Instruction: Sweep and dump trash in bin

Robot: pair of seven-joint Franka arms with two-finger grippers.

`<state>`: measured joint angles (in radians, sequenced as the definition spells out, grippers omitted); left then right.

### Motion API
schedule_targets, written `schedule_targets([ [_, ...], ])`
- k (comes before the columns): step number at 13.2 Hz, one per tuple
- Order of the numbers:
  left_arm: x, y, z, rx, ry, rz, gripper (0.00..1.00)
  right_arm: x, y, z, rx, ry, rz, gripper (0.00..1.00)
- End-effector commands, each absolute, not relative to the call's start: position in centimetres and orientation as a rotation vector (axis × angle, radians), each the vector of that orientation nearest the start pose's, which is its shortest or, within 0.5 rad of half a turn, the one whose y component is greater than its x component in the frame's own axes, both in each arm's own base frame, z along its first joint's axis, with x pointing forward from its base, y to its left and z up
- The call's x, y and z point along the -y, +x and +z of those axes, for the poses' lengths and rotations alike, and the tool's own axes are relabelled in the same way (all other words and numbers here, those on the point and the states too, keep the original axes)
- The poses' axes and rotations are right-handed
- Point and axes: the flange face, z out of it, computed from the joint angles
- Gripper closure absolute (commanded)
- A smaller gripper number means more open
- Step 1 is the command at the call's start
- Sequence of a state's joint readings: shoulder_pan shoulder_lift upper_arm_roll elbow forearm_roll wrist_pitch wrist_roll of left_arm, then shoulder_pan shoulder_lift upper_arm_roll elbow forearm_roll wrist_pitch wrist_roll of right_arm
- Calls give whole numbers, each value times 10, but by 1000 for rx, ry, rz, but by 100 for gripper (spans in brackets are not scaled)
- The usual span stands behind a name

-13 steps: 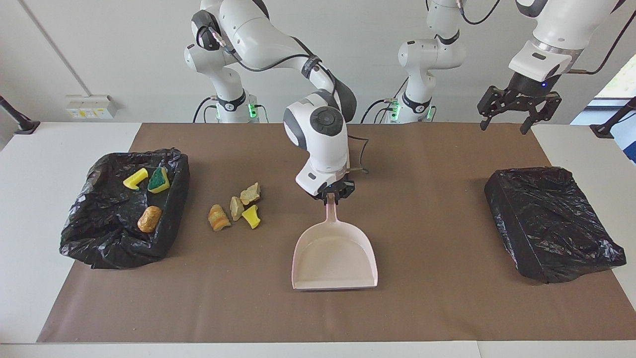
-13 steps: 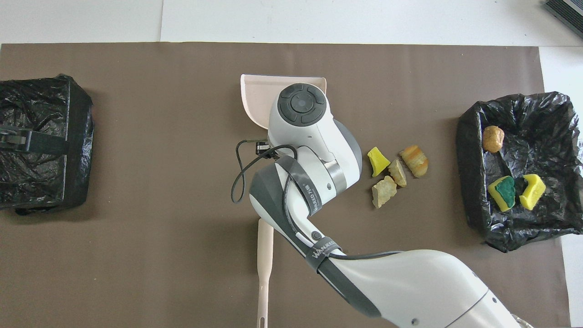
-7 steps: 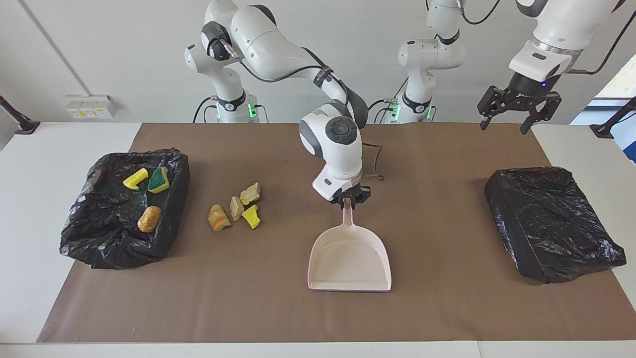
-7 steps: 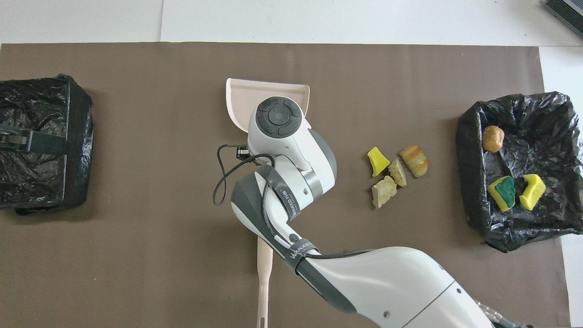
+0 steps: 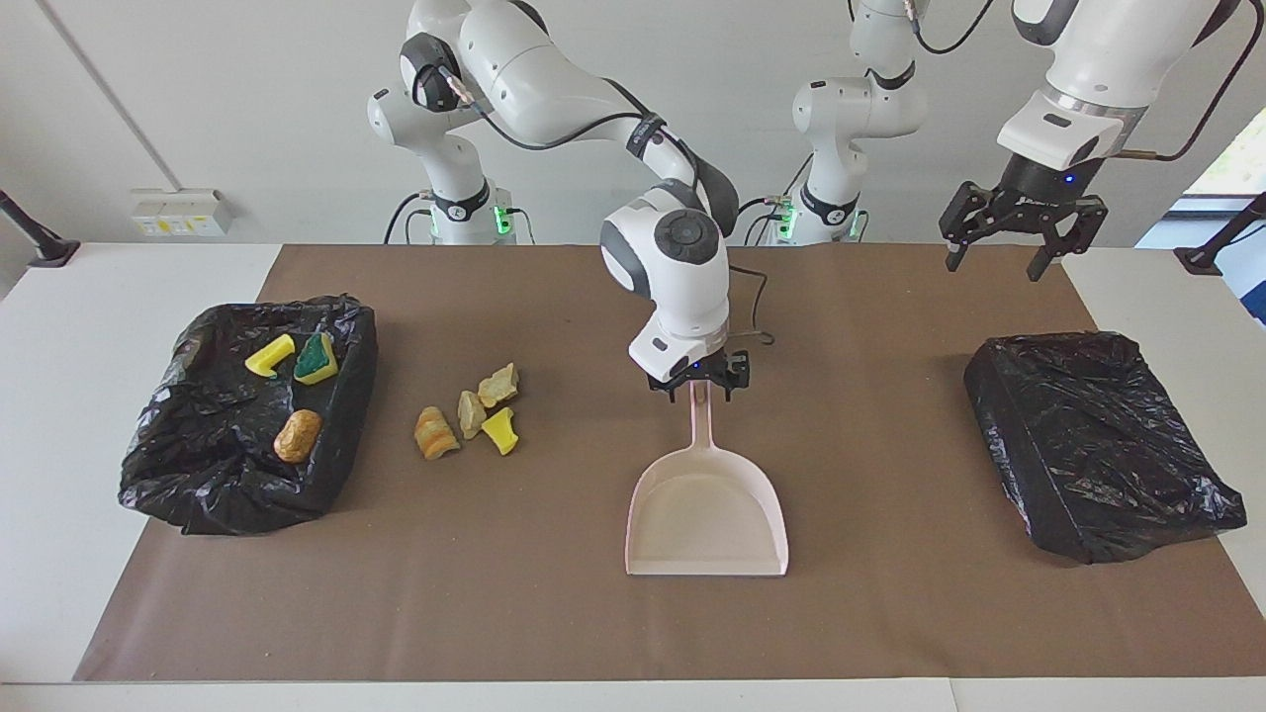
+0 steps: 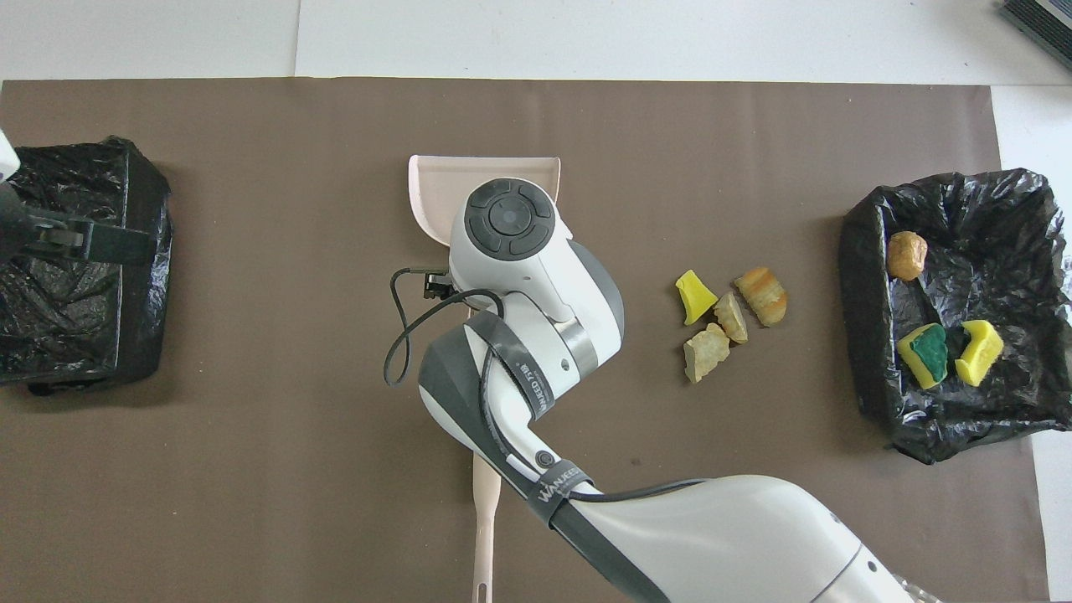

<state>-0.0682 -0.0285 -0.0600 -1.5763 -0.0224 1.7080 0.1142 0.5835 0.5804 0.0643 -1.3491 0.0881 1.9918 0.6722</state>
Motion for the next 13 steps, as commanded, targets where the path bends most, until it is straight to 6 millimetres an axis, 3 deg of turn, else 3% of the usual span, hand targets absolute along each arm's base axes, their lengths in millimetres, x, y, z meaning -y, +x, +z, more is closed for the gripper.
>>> schedule_targets([
  [1, 95, 572, 634, -426, -3127, -283, 0, -410, 533, 421, -105, -3017, 84, 0],
  [4, 149, 593, 595, -529, -3122, -303, 0, -416, 468, 442, -24, -3043, 137, 0],
  [8, 222, 609, 533, -428, -3161, -332, 0, -424, 381, 424, 67, -3021, 316, 0],
  [9, 242, 608, 521, -419, -3169, -329, 0, -417, 363, 414, 66, -3039, 348, 0],
  [11, 284, 606, 483, -376, -3189, -299, 0, -430, 325, 380, 73, -3026, 422, 0],
  [13, 308, 602, 453, -327, -3208, -292, 0, -435, 296, 354, 53, -3028, 400, 0],
])
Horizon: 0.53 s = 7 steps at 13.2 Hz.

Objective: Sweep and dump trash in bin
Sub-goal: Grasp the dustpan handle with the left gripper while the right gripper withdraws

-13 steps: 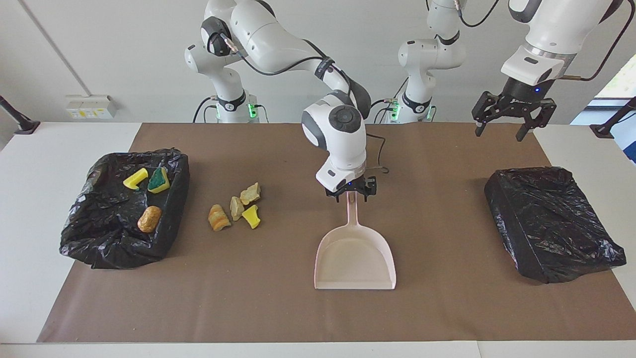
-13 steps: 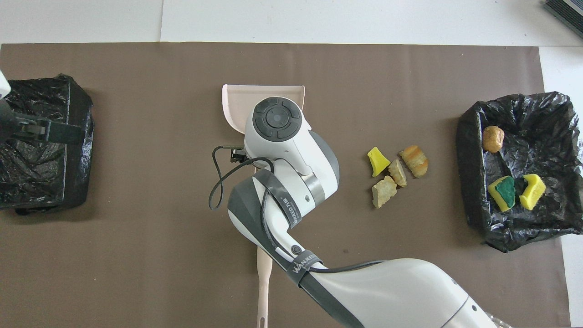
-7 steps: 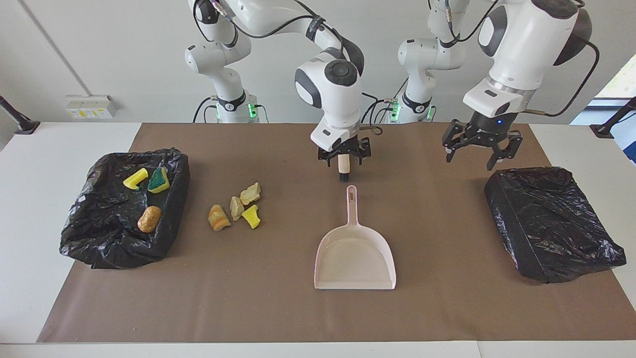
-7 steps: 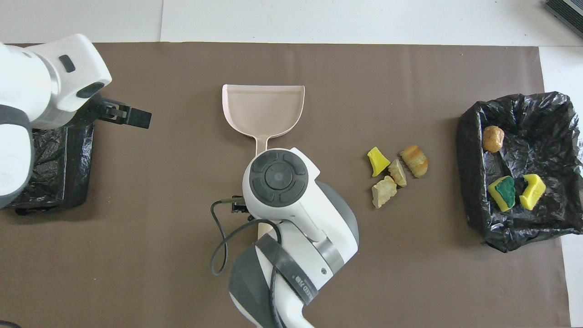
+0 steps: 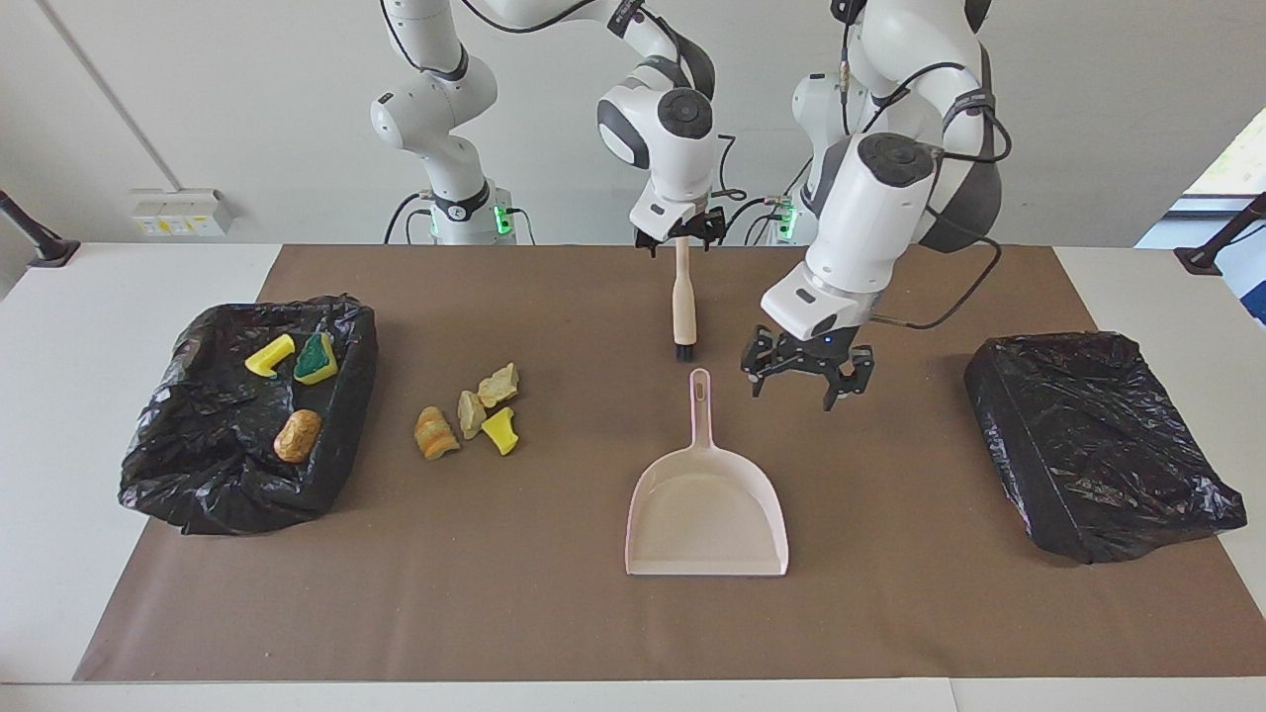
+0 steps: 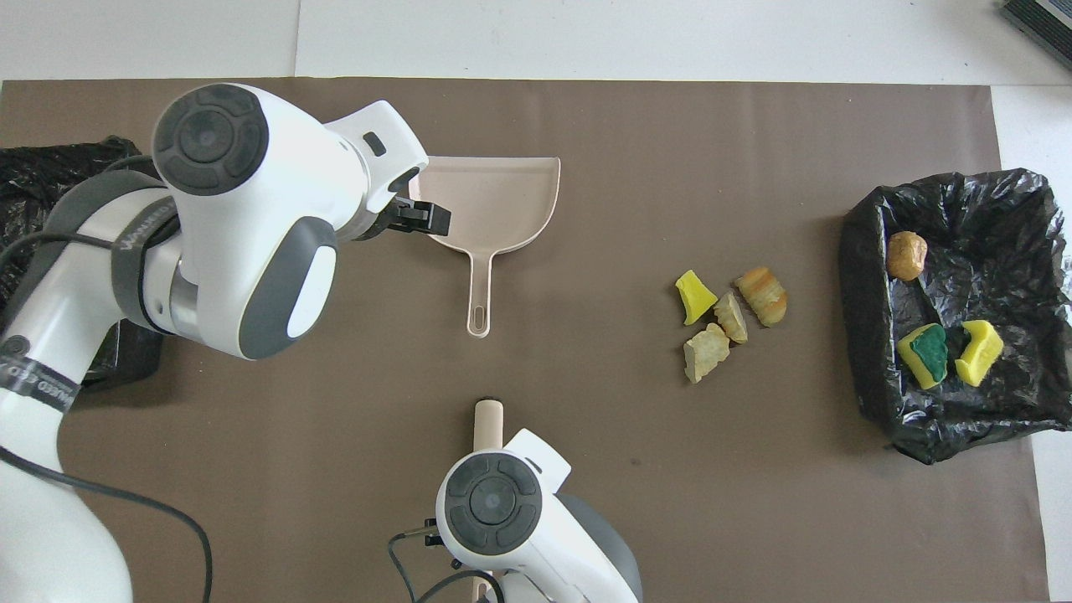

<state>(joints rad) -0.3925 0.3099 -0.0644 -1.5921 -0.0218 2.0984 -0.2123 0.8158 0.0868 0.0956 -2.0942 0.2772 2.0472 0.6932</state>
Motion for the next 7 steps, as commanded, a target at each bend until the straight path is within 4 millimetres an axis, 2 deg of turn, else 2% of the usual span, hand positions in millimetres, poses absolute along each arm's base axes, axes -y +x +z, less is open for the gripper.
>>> schedule_targets([
  [1, 326, 594, 437, -346, -3207, -267, 0, -433, 289, 346, 57, -3040, 415, 0],
  [4, 338, 577, 395, -357, -3210, -266, 0, -434, 276, 330, 64, -3039, 395, 0],
  [6, 340, 567, 384, -375, -3205, -242, 0, -434, 276, 329, 69, -3039, 397, 4],
  [7, 343, 561, 376, -386, -3200, -224, 0, -435, 276, 329, 69, -3039, 397, 25],
])
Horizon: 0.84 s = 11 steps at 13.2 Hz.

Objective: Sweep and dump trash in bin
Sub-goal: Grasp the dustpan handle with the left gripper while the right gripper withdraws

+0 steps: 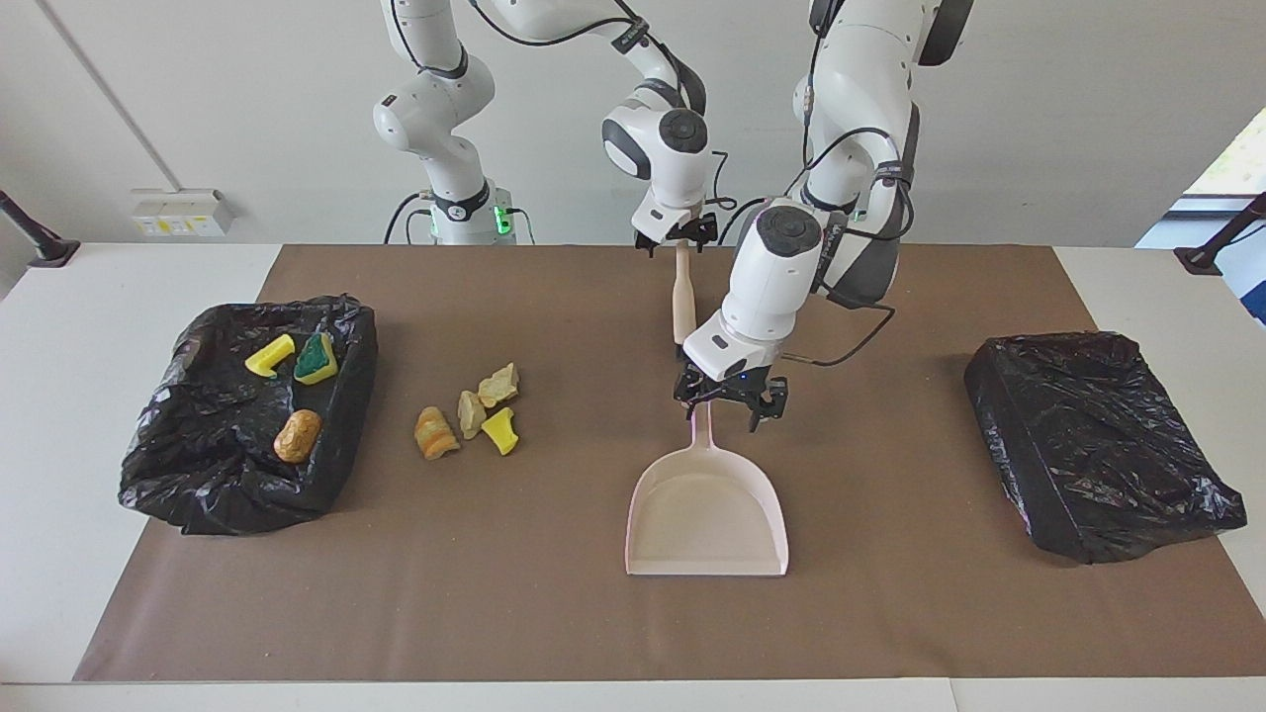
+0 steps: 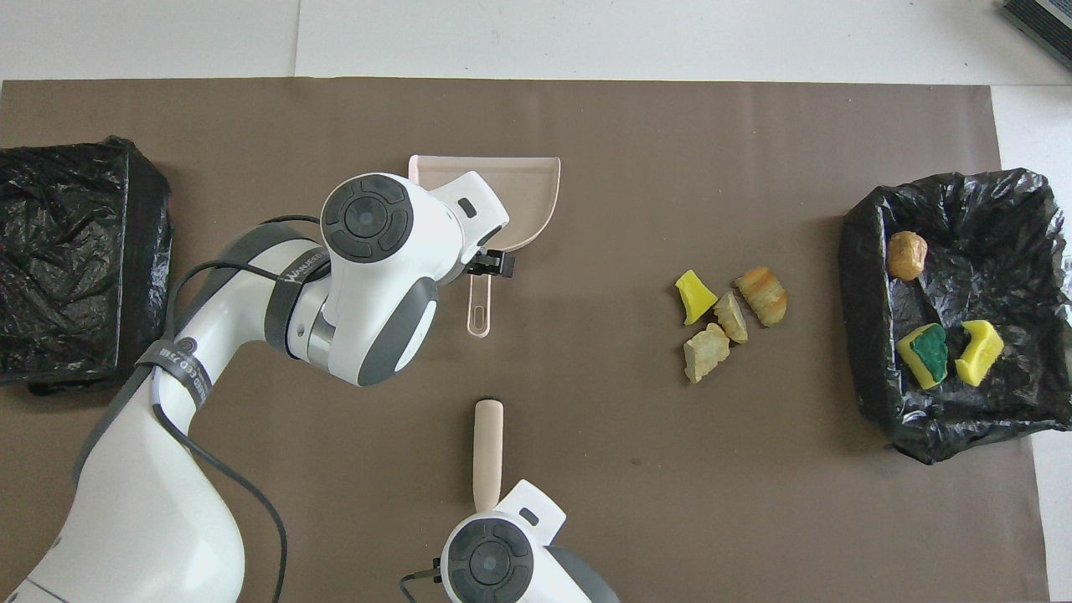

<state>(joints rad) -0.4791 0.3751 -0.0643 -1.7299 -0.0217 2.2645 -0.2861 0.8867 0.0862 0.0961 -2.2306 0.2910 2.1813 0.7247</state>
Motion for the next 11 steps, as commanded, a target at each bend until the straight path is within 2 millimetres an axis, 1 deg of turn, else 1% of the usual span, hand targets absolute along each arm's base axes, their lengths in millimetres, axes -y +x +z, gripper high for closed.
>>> schedule_targets([
  [1, 355, 551, 371, -419, -3196, -207, 0, -435, 276, 328, 85, -3038, 398, 48],
  [2, 356, 550, 369, -402, -3198, -202, 0, -435, 277, 329, 83, -3037, 396, 81],
  [3, 358, 549, 370, -373, -3203, -200, 10, -436, 277, 329, 84, -3038, 400, 100],
  [4, 358, 548, 369, -336, -3208, -196, 34, -436, 279, 329, 86, -3039, 407, 100],
  [5, 359, 547, 369, -333, -3210, -198, 42, -436, 281, 330, 87, -3038, 407, 100],
  [6, 358, 545, 368, -333, -3206, -185, 44, -436, 284, 329, 81, -3044, 424, 100],
  [7, 357, 543, 365, -333, -3204, -176, 52, -438, 285, 334, 91, -3053, 458, 100],
  [8, 356, 544, 365, -333, -3204, -176, 64, -439, 287, 339, 97, -3066, 500, 100],
  [9, 356, 543, 364, -333, -3202, -169, 71, -433, 292, 346, 87, -3080, 528, 100],
  [10, 355, 543, 364, -331, -3200, -163, 73, -423, 296, 355, 83, -3093, 551, 100],
  [11, 355, 544, 365, -336, -3201, -172, 73, -407, 300, 370, 90, -3098, 580, 100],
])
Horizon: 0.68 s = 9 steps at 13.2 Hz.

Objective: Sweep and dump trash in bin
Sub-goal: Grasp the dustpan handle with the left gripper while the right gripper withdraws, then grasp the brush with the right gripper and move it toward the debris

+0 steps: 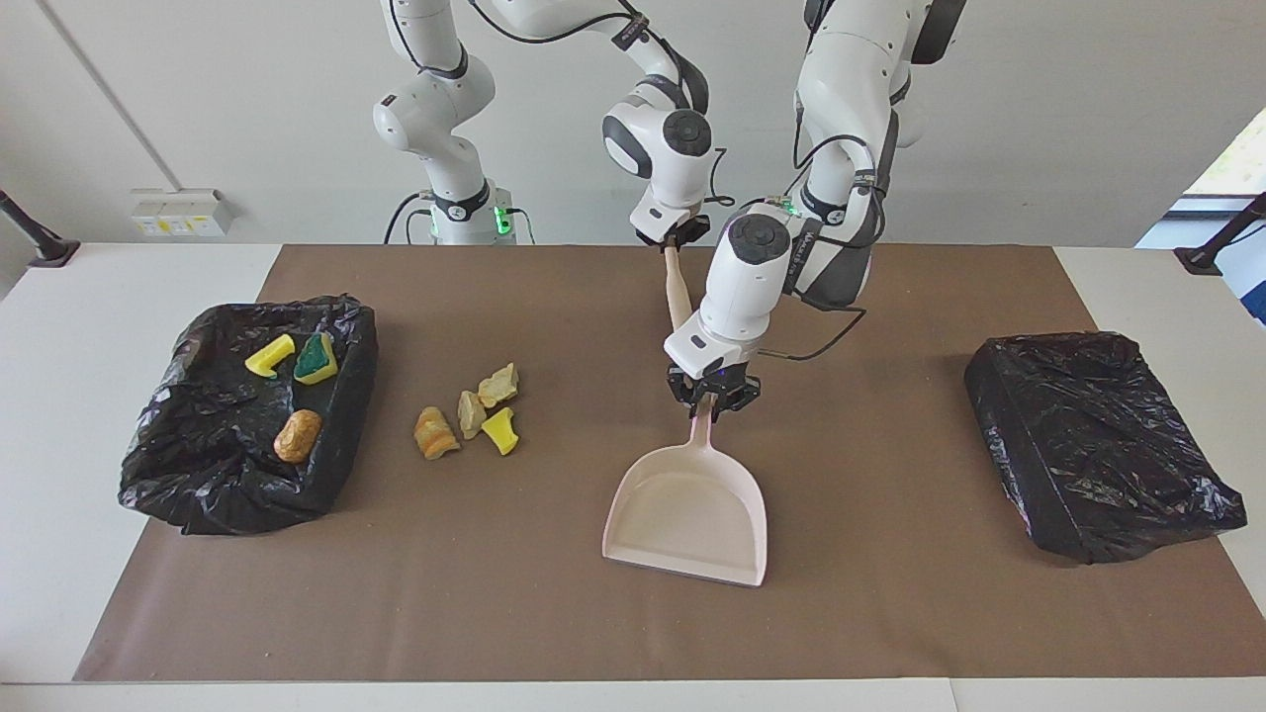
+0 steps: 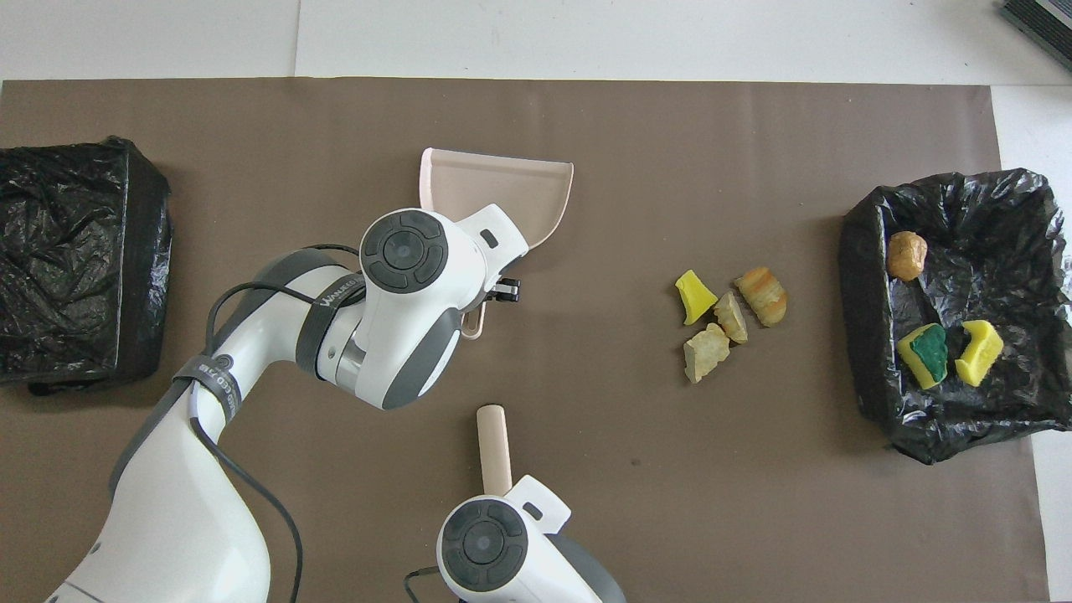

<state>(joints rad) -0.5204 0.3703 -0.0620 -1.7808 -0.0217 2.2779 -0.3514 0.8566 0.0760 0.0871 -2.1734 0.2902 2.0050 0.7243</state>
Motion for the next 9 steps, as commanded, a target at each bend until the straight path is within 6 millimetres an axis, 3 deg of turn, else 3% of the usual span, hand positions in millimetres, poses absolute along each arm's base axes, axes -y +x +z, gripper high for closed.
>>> schedule_targets([
  [1, 354, 545, 366, -335, -3199, -171, 74, -387, 310, 386, 111, -3097, 589, 100],
  [2, 352, 547, 366, -325, -3201, -175, 75, -359, 324, 400, 117, -3092, 633, 100],
  [3, 349, 550, 367, -331, -3199, -182, 85, -338, 331, 413, 164, -3087, 658, 100],
  [5, 346, 552, 366, -401, -3188, -185, 88, -291, 349, 433, 180, -3109, 688, 100],
  [9, 332, 560, 364, -838, -3080, -185, 89, -191, 394, 462, 153, -3094, 667, 100],
])
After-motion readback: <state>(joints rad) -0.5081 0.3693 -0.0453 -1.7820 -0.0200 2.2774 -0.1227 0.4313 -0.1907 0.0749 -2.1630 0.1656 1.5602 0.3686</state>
